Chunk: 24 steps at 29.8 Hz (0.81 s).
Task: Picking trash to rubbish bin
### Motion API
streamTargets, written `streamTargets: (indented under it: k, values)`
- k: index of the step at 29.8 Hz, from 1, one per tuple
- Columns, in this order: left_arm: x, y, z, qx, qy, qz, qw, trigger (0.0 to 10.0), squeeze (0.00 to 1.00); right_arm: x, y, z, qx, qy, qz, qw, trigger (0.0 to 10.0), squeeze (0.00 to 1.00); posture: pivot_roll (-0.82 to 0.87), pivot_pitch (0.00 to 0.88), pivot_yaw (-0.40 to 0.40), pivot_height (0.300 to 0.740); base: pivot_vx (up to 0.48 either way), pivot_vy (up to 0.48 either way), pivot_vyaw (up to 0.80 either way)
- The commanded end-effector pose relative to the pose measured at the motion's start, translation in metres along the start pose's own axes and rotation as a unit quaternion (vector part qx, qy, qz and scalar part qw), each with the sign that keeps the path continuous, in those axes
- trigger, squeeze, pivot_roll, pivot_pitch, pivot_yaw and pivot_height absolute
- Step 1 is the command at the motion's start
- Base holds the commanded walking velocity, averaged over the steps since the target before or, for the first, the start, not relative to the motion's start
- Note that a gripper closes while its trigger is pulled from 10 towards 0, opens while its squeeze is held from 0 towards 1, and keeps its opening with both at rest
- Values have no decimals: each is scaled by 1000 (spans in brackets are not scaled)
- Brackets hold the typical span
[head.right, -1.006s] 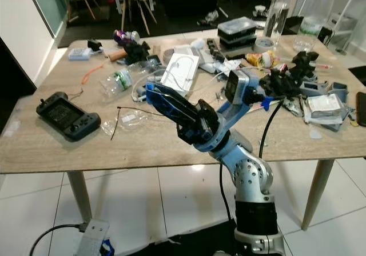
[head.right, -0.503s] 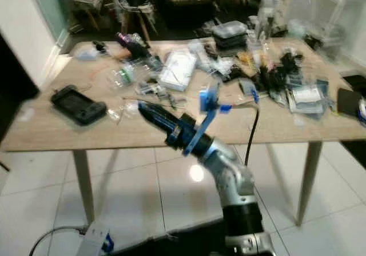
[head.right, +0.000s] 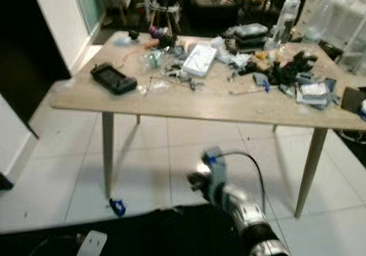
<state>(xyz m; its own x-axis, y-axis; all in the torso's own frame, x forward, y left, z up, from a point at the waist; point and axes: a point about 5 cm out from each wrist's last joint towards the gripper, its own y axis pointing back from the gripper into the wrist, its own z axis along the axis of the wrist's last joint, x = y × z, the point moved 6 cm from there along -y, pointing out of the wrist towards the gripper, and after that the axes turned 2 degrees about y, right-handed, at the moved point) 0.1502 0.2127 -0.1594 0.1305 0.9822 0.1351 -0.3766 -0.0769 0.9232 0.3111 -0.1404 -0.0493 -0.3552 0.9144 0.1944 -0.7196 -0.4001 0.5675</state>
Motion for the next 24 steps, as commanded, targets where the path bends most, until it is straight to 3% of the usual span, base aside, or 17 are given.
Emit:
streamTargets:
  k: [1, 2, 3, 4, 5, 7, 8, 9, 13, 17, 21, 24]
  values:
    - [-1, 0, 1, -2, -7, 0, 1000, 10000, 0, -26, 14, -37, 45, -30, -70, 996, 10000, 0, -12, 0, 16, 740, -371, 0, 0]
    - [-3, 0, -2, 0, -8, -2, 1000, 10000, 0, -49, 33, -69, 87, -42, -131, 987, 10000, 0, -14, 0, 16, 740, -371, 0, 0]
    - [-6, 0, -6, 5, -12, -6, 1000, 10000, 0, -77, 69, -114, 152, -45, -210, 965, 10000, 0, -19, 9, 18, 740, -371, 0, 0]
    - [-6, 0, -6, 5, -12, -6, 1000, 10000, 0, -77, 69, -114, 152, -45, -210, 965, 10000, 0, -19, 9, 18, 740, -371, 0, 0]
    - [-7, 1, -9, 8, -15, -8, 1000, 10000, 0, -86, 86, -134, 182, -40, -233, 954, 10000, 0, -19, 9, 18, 740, -371, 0, 0]
    - [-7, 1, -10, 9, -17, -9, 1000, 10000, 0, -90, 96, -144, 200, -37, -244, 948, 10000, 0, -19, 9, 18, 740, -371, 0, 0]
    - [-4, 1, -12, 12, -24, -8, 1000, 10000, 0, -98, 117, -164, 231, -30, -261, 937, 10000, 0, -30, 51, 15, 740, -371, 0, 0]
    - [-2, 1, -13, 12, -26, -7, 1000, 10000, 0, -100, 123, -168, 237, -28, -266, 934, 10000, 0, -33, 53, 15, 740, -371, 0, 0]
    - [8, 2, -12, 13, -33, 2, 999, 10000, 0, -98, 123, -171, 235, -29, -267, 934, 10000, 0, -35, 45, 17, 740, -371, 0, 0]
    - [36, 3, 12, -15, 5, 39, 999, 10000, 0, -80, 110, -176, 245, -18, -247, 937, 10000, 0, 25, 36, 34, 740, -374, 0, 0]
    - [48, 4, 24, -30, 34, 54, 997, 10000, 0, -75, 101, -171, 245, -9, -246, 938, 10000, 0, 46, 25, 57, 740, -370, 0, 0]
    - [53, 5, 25, -30, 26, 58, 998, 10000, 0, -73, 92, -162, 237, -1, -246, 940, 10000, 0, 36, 22, 76, 740, -371, 0, 0]
